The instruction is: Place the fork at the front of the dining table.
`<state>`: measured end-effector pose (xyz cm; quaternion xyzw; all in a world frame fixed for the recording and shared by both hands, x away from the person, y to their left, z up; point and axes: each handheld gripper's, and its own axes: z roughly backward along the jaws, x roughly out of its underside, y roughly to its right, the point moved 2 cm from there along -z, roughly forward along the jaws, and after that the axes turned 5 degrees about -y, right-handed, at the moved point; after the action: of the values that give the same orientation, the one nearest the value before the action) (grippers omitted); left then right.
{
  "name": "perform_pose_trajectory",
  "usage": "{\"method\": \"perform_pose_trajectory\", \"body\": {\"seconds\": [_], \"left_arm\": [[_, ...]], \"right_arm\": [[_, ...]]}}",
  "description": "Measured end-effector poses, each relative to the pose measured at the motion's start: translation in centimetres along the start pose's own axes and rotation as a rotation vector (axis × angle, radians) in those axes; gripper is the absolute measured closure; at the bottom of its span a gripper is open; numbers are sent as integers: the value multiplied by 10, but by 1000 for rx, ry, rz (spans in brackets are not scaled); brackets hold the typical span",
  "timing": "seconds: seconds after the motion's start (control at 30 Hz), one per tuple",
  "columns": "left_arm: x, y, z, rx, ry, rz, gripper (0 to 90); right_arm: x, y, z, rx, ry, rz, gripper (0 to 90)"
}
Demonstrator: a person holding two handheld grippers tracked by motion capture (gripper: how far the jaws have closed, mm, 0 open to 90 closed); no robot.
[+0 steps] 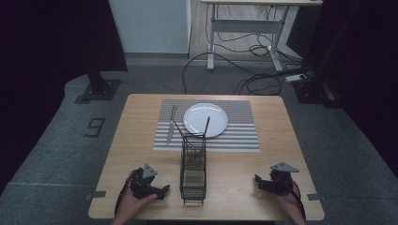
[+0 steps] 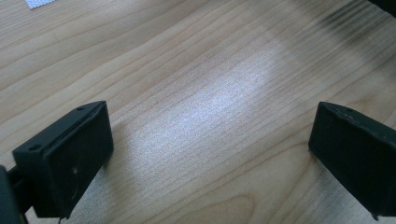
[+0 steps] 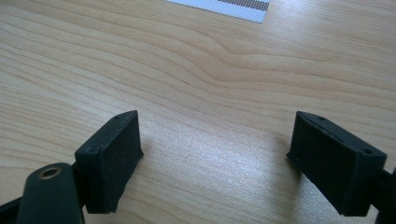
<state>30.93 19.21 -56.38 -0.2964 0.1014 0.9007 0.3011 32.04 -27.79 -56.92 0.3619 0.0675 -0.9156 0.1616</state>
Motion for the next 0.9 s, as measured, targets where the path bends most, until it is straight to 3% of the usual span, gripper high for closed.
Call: {"method": "perform_pose_trajectory", "body": {"seconds": [0.5, 0.53, 0.67, 0.9], "left_arm": [[0, 0, 0, 0, -1, -1, 0], [0, 0, 0, 1, 0, -1, 0], [0, 0, 0, 1, 0, -1, 0], [-1, 0, 0, 0, 0, -1, 0]], "right_arm": [[0, -4, 1, -1, 11, -3, 203], [-1, -8, 1, -25, 23, -2, 205], [-6, -16, 4, -40, 50, 23, 203], [-20, -20, 14, -61, 111, 0, 212]]}}
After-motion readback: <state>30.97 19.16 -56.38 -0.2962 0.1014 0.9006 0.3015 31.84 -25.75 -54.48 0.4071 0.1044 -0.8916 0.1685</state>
